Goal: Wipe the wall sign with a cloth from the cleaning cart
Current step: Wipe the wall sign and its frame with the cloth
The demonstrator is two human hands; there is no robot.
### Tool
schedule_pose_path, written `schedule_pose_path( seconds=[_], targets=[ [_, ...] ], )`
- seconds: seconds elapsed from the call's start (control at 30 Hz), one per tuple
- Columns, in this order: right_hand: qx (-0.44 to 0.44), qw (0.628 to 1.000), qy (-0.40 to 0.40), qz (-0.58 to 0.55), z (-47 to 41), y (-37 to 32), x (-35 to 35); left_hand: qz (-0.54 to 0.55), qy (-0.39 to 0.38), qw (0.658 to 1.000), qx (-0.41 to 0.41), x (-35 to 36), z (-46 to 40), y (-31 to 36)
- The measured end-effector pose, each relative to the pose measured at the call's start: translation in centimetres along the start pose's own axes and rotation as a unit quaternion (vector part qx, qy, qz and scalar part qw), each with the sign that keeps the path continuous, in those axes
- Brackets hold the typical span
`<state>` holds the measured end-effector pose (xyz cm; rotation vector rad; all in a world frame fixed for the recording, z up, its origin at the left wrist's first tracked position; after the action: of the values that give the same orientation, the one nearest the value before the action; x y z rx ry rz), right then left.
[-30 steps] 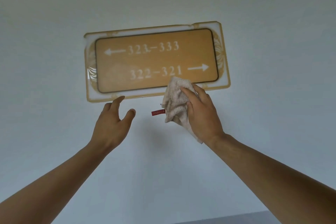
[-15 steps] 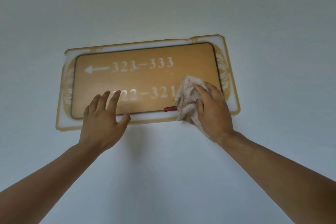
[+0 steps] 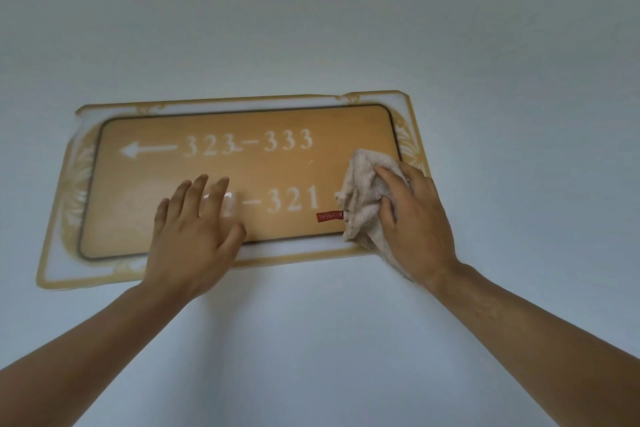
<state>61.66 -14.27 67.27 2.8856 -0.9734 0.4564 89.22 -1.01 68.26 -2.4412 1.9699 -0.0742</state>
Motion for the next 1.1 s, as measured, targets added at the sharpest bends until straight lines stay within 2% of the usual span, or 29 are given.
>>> schedule_pose_path(
  seconds=[0.17, 0.43, 0.73, 0.83, 0.97, 1.1],
  targets=[
    [0.004, 0.999, 0.020, 0.032, -1.8, 3.1, -2.5, 0.019, 0.006, 1.000, 0.022, 1.2, -0.8, 2.2],
    [0.066, 0.995, 0.044, 0.057, -9.6, 8.0, -3.1, 0.052, 0.032, 0.998, 0.026, 3.2, -5.0, 6.3],
    [0.038, 0.997, 0.023, 0.064, -17.6, 9.8, 0.7, 0.048, 0.040, 0.997, 0.048, 5.4, -9.8, 12.7],
    [0.019, 0.997, -0.006, 0.077, -19.1, 10.2, 2.1, 0.046, 0.055, 0.996, 0.058, 5.9, -11.0, 14.1],
    [-0.002, 0.993, -0.047, 0.104, -19.2, 10.2, 4.1, 0.044, 0.070, 0.995, 0.062, 6.4, -12.0, 14.9],
    [-0.001, 0.989, -0.030, 0.145, -18.5, 9.9, 4.8, 0.038, 0.075, 0.995, 0.059, 7.1, -12.0, 14.8]
  ],
)
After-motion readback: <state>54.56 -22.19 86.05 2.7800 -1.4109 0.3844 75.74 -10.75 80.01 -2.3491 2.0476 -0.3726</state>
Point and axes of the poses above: each hand's wrist, its own z-axis away from the middle knuckle, its own x-axis out of the palm, y = z × x, the point moved 5 cm from there along -z, towards the middle knuckle, and after that the axes turned 13 degrees about y, right-handed, at the moved point
